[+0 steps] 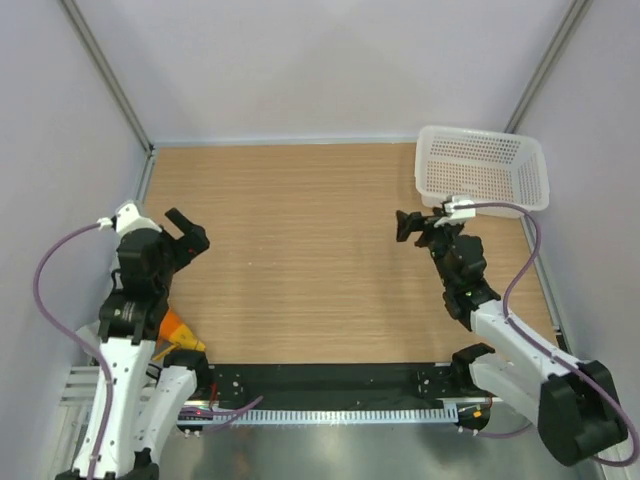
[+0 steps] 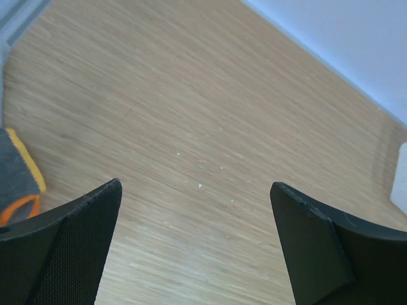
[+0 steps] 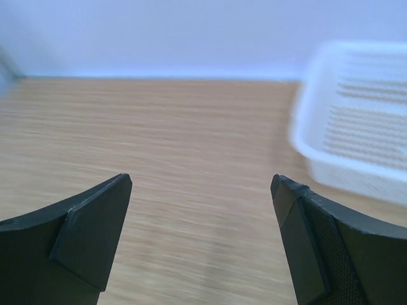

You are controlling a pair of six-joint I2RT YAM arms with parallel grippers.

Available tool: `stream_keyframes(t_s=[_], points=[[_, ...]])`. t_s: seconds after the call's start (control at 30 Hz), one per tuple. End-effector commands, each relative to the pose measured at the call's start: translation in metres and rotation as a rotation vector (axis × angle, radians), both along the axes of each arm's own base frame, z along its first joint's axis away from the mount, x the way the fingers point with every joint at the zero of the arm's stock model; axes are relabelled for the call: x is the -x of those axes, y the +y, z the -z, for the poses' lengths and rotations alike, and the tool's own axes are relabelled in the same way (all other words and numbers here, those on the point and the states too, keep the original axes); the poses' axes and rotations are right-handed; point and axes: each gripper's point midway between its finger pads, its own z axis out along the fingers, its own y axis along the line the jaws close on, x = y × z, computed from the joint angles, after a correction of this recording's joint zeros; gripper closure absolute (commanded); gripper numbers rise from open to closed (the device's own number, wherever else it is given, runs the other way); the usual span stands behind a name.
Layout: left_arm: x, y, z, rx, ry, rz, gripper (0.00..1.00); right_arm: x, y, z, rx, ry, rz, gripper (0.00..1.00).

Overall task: Roll the towels
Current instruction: Move the towel to the center of the board

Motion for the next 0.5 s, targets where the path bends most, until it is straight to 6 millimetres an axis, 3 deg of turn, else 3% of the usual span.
stream_keyframes(t_s=[0.0,0.07,0.1,0.13,0.2,0.23,0.27,0.3,0.37,0.4,0.47], points=[[0.034,0.008,-0.032,-0.041,-0.026,-0.004,0.00,0.028,0.081,-0.077,-0.112,0.000,-0.261,0.00],[0.044,0.001,-0.042,-0.044,-0.041,0.050,0.00,0.060,0.133,-0.100,-0.107,0.012,-0.461,0.00],[0.047,-0.001,-0.043,-0.046,-0.039,0.068,0.00,0.070,0.147,-0.120,-0.170,0.025,-0.522,0.00],[0.050,0.000,-0.043,-0.046,-0.034,0.064,0.00,0.078,0.159,-0.127,-0.273,0.062,-0.586,0.00],[0.063,0.012,-0.040,-0.074,-0.016,0.002,0.00,0.066,0.155,-0.098,-0.560,0.309,-0.408,0.00],[0.068,0.021,-0.039,-0.080,-0.003,-0.047,0.00,0.070,0.165,-0.088,-0.556,0.352,-0.457,0.00],[0.079,0.030,-0.030,-0.095,0.046,-0.101,0.00,0.066,0.180,-0.067,-0.515,0.410,-0.502,0.00],[0.088,0.047,-0.033,-0.118,0.048,-0.198,0.00,0.064,0.191,-0.058,-0.478,0.473,-0.524,0.03],[0.109,0.064,-0.021,-0.141,0.127,-0.306,0.00,0.054,0.211,-0.027,-0.387,0.623,-0.501,0.13],[0.111,0.067,-0.026,-0.135,0.118,-0.335,0.00,0.065,0.220,-0.009,-0.323,0.699,-0.507,0.17],[0.109,0.065,-0.025,-0.137,0.139,-0.320,0.00,0.062,0.230,-0.003,-0.230,0.701,-0.489,0.17]])
